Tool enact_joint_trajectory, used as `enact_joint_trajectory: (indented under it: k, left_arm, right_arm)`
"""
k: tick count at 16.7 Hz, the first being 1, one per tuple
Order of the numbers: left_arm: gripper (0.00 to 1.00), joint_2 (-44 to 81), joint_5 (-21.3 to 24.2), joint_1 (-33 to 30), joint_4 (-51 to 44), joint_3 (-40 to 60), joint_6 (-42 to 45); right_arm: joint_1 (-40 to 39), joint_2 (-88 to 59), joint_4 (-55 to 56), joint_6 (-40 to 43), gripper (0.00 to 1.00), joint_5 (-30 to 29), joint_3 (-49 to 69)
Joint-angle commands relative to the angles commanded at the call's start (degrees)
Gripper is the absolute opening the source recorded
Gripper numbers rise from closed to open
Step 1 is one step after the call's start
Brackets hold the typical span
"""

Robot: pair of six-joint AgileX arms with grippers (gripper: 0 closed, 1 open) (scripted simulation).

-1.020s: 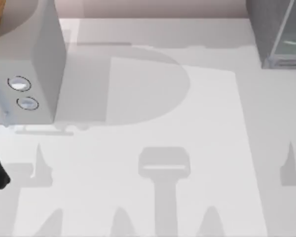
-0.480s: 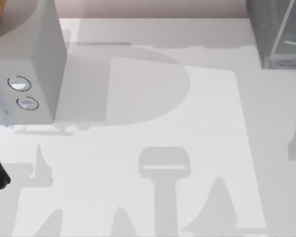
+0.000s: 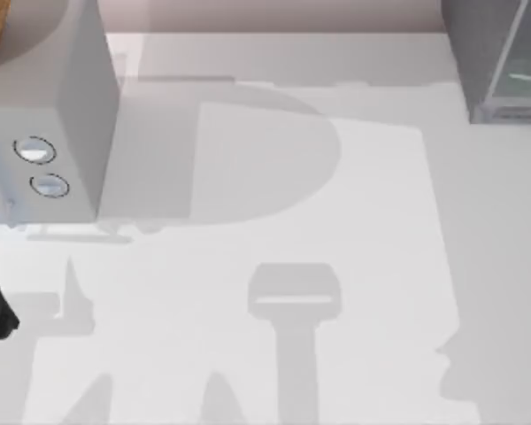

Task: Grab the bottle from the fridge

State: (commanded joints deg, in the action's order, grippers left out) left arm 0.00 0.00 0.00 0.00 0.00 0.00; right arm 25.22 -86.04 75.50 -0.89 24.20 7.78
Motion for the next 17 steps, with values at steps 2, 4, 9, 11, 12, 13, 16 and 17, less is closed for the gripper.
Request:
enact_joint_trajectory:
  k: [2,4,9,11,12,13,16,17]
  left_arm:
    - [1.0,0.0,0.0,0.0,0.0,0.0,0.0]
    - [1.0,0.0,0.0,0.0,0.0,0.0,0.0]
    - [1.0,0.0,0.0,0.0,0.0,0.0,0.0]
    - [1.0,0.0,0.0,0.0,0.0,0.0,0.0]
    - [1.0,0.0,0.0,0.0,0.0,0.0,0.0]
    - [1.0,0.0,0.0,0.0,0.0,0.0,0.0]
    - [1.0,0.0,0.0,0.0,0.0,0.0,0.0]
    - [1.0,0.0,0.0,0.0,0.0,0.0,0.0]
  right_arm:
    - [2.2,-6.85,6.89,-0.09,1.0,2.17,0.97]
    - [3.9,-12.09,12.44,-0.13,1.0,3.83,1.87]
    - [5.34,-16.71,17.21,-0.14,1.0,5.25,2.78]
    - [5.34,-16.71,17.21,-0.14,1.0,5.25,2.78]
    - [5.1,-16.56,17.06,-0.13,1.0,5.15,2.55]
    - [5.03,-16.64,17.0,-0.12,1.0,5.09,2.69]
    - [3.22,-19.0,15.05,0.1,1.0,3.19,6.67]
    - [2.17,-20.41,13.79,0.18,1.0,2.04,9.21]
